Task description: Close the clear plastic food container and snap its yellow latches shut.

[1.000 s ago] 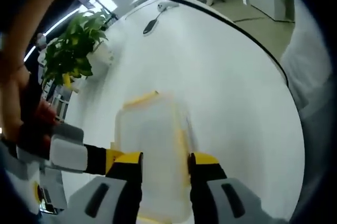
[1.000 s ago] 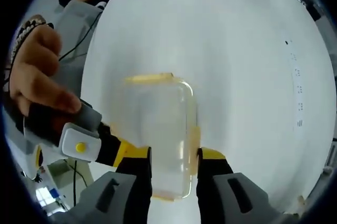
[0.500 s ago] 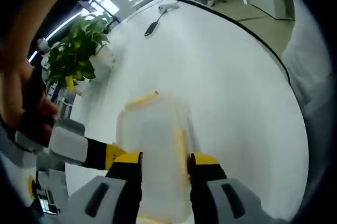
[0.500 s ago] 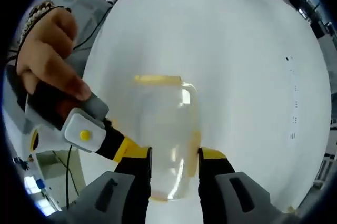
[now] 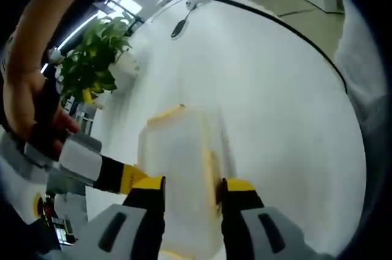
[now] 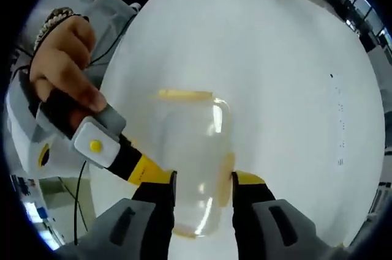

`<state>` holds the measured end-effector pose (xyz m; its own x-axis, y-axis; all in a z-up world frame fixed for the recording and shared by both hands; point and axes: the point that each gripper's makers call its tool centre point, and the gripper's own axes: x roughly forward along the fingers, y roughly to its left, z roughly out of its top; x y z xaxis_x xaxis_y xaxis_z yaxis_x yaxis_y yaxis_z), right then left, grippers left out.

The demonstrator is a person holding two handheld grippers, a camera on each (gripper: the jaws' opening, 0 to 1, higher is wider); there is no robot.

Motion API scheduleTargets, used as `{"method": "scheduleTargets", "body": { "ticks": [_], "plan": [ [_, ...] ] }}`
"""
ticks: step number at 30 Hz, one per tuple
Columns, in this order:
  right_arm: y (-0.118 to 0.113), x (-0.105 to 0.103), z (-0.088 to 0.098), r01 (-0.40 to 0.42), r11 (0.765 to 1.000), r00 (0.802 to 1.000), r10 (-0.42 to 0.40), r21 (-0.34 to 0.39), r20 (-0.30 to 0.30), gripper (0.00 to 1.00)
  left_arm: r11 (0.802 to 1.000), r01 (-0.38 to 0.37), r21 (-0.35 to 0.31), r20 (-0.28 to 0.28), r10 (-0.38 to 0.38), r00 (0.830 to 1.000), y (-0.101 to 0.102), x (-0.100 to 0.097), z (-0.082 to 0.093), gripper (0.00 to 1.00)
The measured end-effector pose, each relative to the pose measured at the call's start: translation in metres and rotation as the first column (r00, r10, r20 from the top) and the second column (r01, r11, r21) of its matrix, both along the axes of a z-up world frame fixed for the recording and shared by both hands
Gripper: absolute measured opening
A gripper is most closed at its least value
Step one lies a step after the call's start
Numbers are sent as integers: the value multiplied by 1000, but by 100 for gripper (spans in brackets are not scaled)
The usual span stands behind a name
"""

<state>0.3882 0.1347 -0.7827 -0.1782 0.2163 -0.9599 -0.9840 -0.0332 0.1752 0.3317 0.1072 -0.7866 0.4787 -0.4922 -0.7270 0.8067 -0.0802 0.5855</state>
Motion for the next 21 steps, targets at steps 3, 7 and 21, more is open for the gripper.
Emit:
{"method": "scheduleTargets", "body": {
  "ticks": [3, 7, 21],
  "plan": [
    [-1, -1, -3, 69, 998, 995, -69, -6, -74, 35, 1000, -3, -6, 1, 3, 1000, -1, 0, 0, 30],
    [-3, 1, -5, 87, 996, 987, -85, 8, -138, 35, 1000, 1, -13, -4, -1, 1000, -1, 0, 0, 30],
    [-4, -3, -12, -8, 994, 976, -16, -110, -217, 28, 998, 0, -62, 23, 1, 1000, -4, 0, -4, 29]
  ]
}}
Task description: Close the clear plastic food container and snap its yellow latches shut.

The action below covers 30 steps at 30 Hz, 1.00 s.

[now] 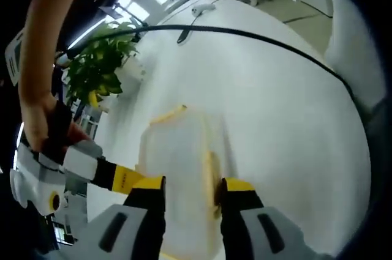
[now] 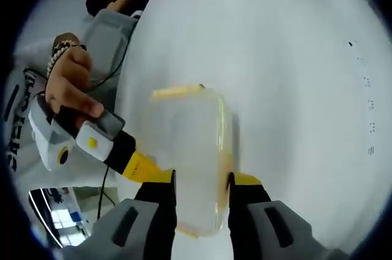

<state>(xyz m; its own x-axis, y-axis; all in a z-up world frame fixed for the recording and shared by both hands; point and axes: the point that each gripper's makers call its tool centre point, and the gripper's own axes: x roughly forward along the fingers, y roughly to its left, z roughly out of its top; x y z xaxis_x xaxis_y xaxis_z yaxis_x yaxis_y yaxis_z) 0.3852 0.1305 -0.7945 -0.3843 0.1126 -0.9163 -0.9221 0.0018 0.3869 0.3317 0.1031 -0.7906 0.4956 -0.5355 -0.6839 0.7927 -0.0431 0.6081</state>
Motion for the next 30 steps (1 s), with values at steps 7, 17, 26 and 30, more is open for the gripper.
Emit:
{"method": "scheduleTargets", "body": {
  "ticks": [7, 17, 26, 30],
  "plan": [
    [4, -1, 3, 4, 1000, 1000, -4, -7, 19, 32, 1000, -1, -19, 1, 1, 1000, 1, 1, 3, 29],
    [3, 1, 13, 124, 980, 960, -158, 154, 230, 32, 1000, -15, -11, 9, 15, 1000, 1, 1, 6, 30],
    [-3, 3, 21, 349, 844, 823, -484, 408, 297, 34, 993, -67, -96, -34, 64, 997, 1, 2, 8, 29],
    [-9, 12, 21, 472, 718, 721, -648, 512, 245, 39, 976, -107, -187, -118, 86, 989, 0, 2, 11, 29]
  ]
}}
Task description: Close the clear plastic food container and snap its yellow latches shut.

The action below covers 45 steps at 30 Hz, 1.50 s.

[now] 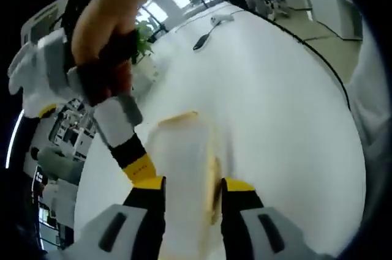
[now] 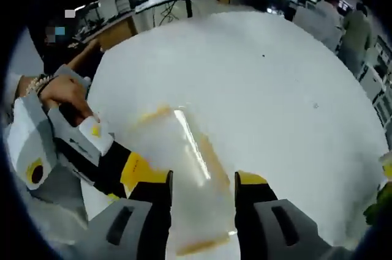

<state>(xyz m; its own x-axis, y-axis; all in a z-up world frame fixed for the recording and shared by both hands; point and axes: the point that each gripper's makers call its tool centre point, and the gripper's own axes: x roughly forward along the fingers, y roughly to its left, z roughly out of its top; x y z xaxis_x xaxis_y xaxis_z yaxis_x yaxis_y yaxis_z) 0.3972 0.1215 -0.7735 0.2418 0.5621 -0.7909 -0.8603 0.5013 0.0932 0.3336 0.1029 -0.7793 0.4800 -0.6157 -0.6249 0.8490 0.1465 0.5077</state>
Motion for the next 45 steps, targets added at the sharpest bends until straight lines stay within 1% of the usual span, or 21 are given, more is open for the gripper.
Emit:
{"method": "scheduleTargets", "body": {
  "ticks": [2, 4, 6, 7, 9, 11, 15, 17, 18, 20, 23, 26, 28, 32, 35, 38, 39, 40, 41, 43, 45],
  "plan": [
    [-2, 4, 0, 47, 998, 998, -49, 34, 41, 41, 999, -9, -41, -35, 8, 999, 0, 1, 2, 30],
    [-5, 8, 4, 63, 997, 992, -68, 54, 110, 39, 999, -11, -44, -76, 7, 997, 1, 1, 4, 29],
    [-11, 10, 8, 71, 996, 982, -78, 47, 170, 36, 994, -86, -67, -132, 76, 988, 5, 1, 5, 29],
    [-16, 12, 11, 96, 994, 975, -106, 58, 198, 36, 994, -87, -73, -129, 77, 989, 5, 0, 6, 29],
    [-19, 10, 21, 117, 983, 968, -144, 139, 203, 37, 993, -66, -94, -88, 58, 994, 6, 0, 9, 30],
    [-24, 4, 29, 135, 970, 967, -174, 202, 188, 38, 988, -86, -126, -87, 76, 993, 9, 0, 14, 32],
    [-41, -6, 38, 162, 954, 948, -221, 253, 228, 40, 943, -200, -265, -131, 170, 977, 20, 10, 34, 44],
    [-49, -13, 37, 179, 947, 948, -239, 267, 212, 42, 901, -280, -330, -168, 236, 957, 32, 19, 41, 56],
    [-53, -17, 34, 192, 942, 947, -252, 277, 201, 43, 873, -334, -356, -204, 276, 939, 41, 24, 43, 61],
    [-58, -25, 29, 191, 941, 950, -250, 280, 189, 44, 845, -404, -351, -261, 326, 909, 54, 26, 39, 63],
    [-65, -34, 19, 210, 935, 947, -267, 285, 177, 49, 789, -485, -377, -323, 379, 867, 71, 29, 31, 69],
    [-68, -43, 11, 234, 925, 946, -288, 300, 150, 57, 765, -529, -369, -365, 404, 839, 80, 26, 20, 79],
    [-66, -48, 8, 239, 917, 943, -298, 321, 148, 65, 746, -568, -347, -387, 438, 812, 88, 24, 8, 78],
    [-55, -57, -2, 233, 913, 948, -290, 334, 131, 75, 732, -581, -356, -431, 423, 797, 82, 18, -4, 82],
    [-52, -56, -15, 207, 940, 946, -263, 272, 191, 87, 731, -586, -349, -446, 421, 790, 77, 17, -12, 81],
    [-48, -59, -24, 184, 957, 948, -233, 227, 215, 76, 774, -564, -288, -411, 432, 803, 78, 15, -21, 70],
    [-47, -59, -25, 187, 955, 949, -236, 229, 209, 71, 778, -562, -281, -427, 423, 799, 76, 14, -22, 69],
    [-46, -59, -26, 197, 951, 949, -246, 237, 196, 70, 772, -569, -284, -436, 425, 794, 75, 15, -22, 69],
    [-44, -58, -26, 206, 947, 949, -256, 248, 186, 73, 755, -579, -308, -451, 420, 788, 75, 18, -18, 69],
    [-42, -53, -24, 234, 934, 936, -292, 272, 198, 90, 723, -605, -334, -466, 431, 773, 77, 22, -14, 70],
    [-38, -49, -24, 236, 935, 928, -298, 263, 225, 98, 716, -613, -333, -469, 438, 767, 81, 24, -15, 71]
  ]
}}
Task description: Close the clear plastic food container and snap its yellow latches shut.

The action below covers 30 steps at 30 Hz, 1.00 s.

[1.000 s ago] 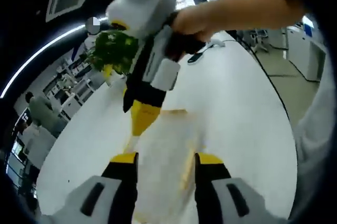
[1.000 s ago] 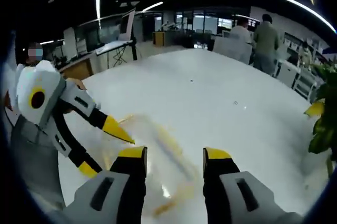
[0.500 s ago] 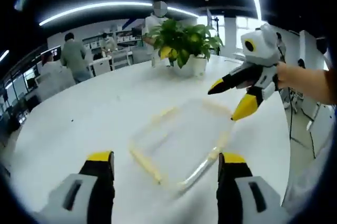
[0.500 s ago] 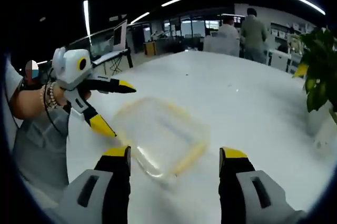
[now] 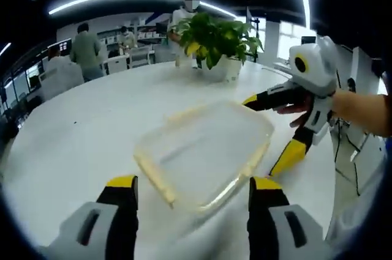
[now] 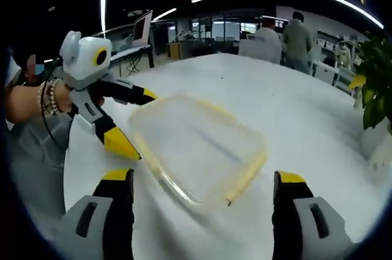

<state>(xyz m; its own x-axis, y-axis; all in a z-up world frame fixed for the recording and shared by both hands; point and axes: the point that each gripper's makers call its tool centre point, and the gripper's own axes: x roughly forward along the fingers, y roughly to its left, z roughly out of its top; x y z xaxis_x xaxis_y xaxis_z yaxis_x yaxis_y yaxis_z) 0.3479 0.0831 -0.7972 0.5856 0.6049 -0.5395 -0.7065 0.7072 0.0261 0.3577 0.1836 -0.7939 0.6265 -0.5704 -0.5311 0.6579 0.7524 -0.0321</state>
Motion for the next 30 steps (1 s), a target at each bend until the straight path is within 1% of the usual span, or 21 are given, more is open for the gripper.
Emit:
{"method": "scheduleTargets", "body": {
  "ticks": [3, 8, 9, 10, 11, 12, 13, 16, 18, 21, 26, 30],
  "plan": [
    [0, 1, -2, 1, 1000, 1000, -1, -14, 5, 89, 1000, 3, 12, -1, -3, 1000, 2, -1, -2, 71],
    [4, 2, -7, 6, 1000, 1000, -5, 13, -6, 74, 999, 30, 39, 3, -30, 1000, 0, -3, -6, 64],
    [3, 3, -7, 7, 1000, 1000, -7, 10, -1, 72, 998, 42, 52, 17, -43, 999, -1, -3, -7, 62],
    [4, 3, -8, 6, 1000, 1000, -6, 10, -5, 71, 997, 60, 55, 18, -61, 998, -4, -5, -6, 58],
    [6, 3, -8, 10, 1000, 1000, -9, 21, -25, 71, 996, 51, 71, 3, -51, 999, -4, -5, -9, 60],
    [6, 3, -8, 14, 1000, 999, -13, 27, -30, 71, 996, 61, 68, 3, -61, 998, -4, -6, -8, 61],
    [7, 3, -7, 15, 1000, 999, -14, 24, -32, 71, 995, 63, 74, 0, -63, 998, -2, -6, -8, 62],
    [9, 3, -8, 15, 1000, 999, -15, 23, -28, 71, 994, 58, 96, -7, -58, 998, 2, -1, -8, 58],
    [12, 5, -8, 17, 1000, 999, -17, 22, -29, 71, 993, 60, 98, -18, -58, 998, 4, -1, -8, 58],
    [19, 7, -8, 20, 1000, 999, -19, 23, -28, 71, 994, 52, 95, -17, -51, 999, 8, 1, -9, 59],
    [32, 11, -7, 7, 1000, 1000, -6, 26, -27, 69, 994, 30, 108, -11, -29, 1000, 23, 6, -9, 60],
    [43, 14, -7, -8, 999, 999, 9, 36, -31, 67, 991, 17, 133, -12, -16, 1000, 36, 12, -10, 60]
  ]
}}
